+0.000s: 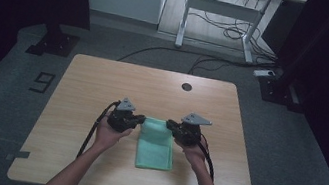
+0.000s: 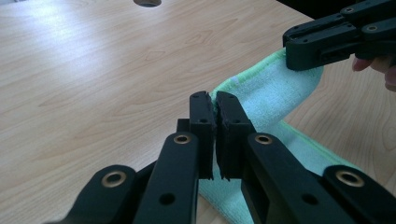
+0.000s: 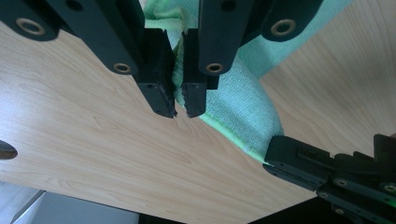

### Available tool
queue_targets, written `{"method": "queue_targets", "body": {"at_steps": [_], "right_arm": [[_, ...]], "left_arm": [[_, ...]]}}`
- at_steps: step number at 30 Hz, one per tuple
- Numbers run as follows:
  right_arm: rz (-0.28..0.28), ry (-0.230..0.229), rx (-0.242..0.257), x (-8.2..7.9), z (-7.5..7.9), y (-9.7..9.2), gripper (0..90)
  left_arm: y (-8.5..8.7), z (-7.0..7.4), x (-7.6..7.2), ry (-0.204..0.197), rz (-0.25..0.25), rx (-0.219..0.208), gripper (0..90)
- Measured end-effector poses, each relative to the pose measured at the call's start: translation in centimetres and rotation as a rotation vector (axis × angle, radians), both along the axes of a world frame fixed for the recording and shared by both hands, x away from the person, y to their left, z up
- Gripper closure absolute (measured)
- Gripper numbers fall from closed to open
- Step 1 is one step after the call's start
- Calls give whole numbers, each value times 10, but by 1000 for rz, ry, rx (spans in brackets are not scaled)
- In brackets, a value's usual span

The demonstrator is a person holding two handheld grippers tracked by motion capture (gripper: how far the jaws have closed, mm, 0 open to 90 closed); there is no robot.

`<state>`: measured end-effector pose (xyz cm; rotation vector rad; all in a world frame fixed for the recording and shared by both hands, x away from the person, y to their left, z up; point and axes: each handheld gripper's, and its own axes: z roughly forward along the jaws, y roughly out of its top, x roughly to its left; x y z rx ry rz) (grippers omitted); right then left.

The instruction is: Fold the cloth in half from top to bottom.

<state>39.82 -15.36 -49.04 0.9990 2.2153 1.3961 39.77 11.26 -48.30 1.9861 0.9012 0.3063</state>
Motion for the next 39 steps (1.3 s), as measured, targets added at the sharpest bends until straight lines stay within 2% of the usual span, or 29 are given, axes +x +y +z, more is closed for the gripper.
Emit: {"method": "queue_targets", "body": {"at_steps": [5,20,23,32,35,39], "right_arm": [[5,-1,-6,-3,-2,1,826],[9,6,26,-17,-3,-6,830],[11,12,44,-22,-6,-9,830],[23,42,33,-31,-19,-12,830],[33,44,37,-36,-22,-14,830],[46,35,53,-45,-26,-17,830]], "left_arm": [[1,-3,-2,4,-2,-2,856],[-2,-2,-14,-6,-19,-10,856],[-3,-3,-19,-5,-30,-11,856],[-6,-13,-32,4,-49,11,854],[-5,-16,-40,12,-54,-5,853],[-5,-18,-50,5,-73,-4,852]]}}
